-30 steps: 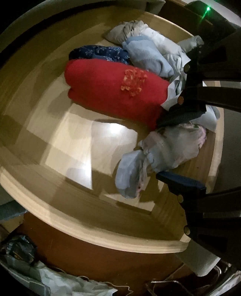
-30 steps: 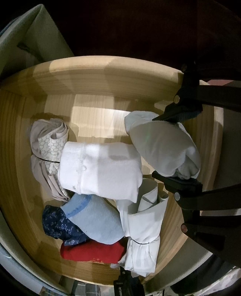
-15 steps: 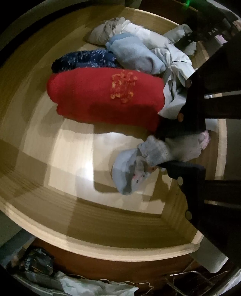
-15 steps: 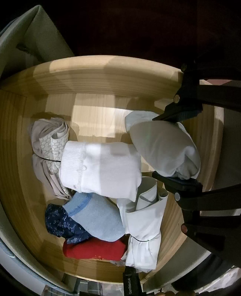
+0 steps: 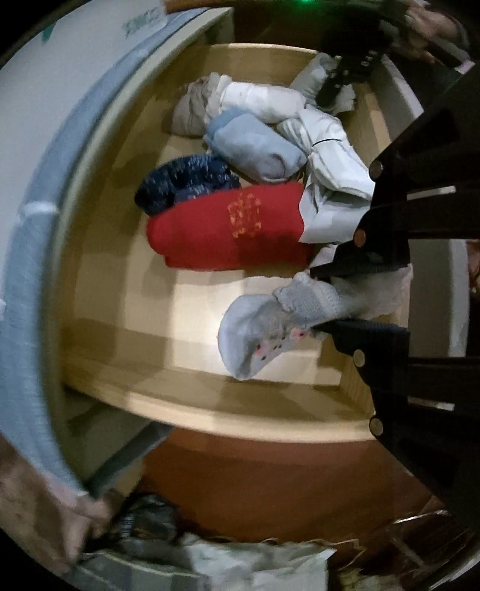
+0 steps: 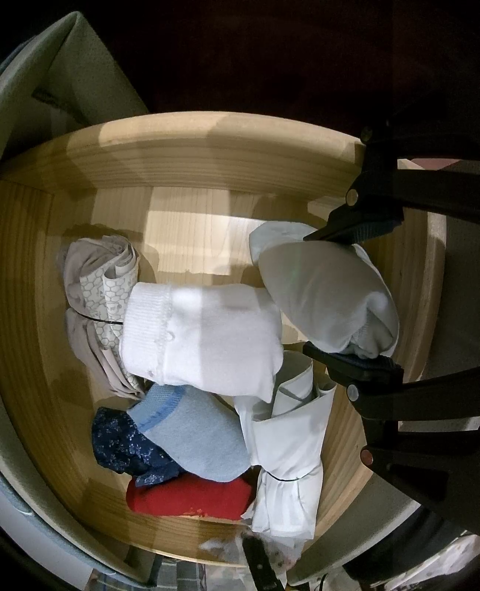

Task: Take underwear out of drawer
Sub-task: 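Grasp the white pink-patterned sock with the left tool, then lift the patterned sock with the left tool into the white box and open it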

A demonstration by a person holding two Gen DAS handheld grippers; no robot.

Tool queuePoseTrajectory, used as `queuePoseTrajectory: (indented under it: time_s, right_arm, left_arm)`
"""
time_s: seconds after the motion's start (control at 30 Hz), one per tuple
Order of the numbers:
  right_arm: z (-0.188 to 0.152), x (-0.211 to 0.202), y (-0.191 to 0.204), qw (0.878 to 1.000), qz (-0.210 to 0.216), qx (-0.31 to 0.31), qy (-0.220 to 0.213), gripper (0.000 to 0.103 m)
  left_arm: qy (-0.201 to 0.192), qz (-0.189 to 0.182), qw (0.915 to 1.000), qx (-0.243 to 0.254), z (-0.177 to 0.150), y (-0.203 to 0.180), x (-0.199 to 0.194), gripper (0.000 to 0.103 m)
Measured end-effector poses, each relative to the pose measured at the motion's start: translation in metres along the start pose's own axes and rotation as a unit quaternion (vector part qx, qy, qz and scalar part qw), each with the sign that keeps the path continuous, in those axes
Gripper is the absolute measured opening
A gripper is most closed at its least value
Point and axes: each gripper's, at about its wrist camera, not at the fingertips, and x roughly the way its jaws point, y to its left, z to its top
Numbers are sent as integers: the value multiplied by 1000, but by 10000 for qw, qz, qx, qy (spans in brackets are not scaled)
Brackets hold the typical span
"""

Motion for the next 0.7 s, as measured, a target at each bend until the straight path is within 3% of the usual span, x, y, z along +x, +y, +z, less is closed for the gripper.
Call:
queuePoseTrajectory:
  time_s: [0.2, 0.33, 0.53, 0.7]
  right_arm:
    - [0, 0, 0, 10000, -61, -7, 12, 47]
    - [1, -1, 0, 10000, -79, -4, 13, 46]
    - [1, 2, 2, 9999, -105, 8, 17, 46]
    - [3, 3, 3, 9999, -112, 6, 21, 46]
  left_arm:
    - [-564, 57, 9970, 523, -8, 1, -37, 20]
    - [-1071, 42, 9905, 858, -17, 4, -64, 20]
    - [-1995, 124, 9723, 1210, -27, 4, -124, 20]
    - [-2890, 183, 9480, 1319, -18, -3, -190, 20]
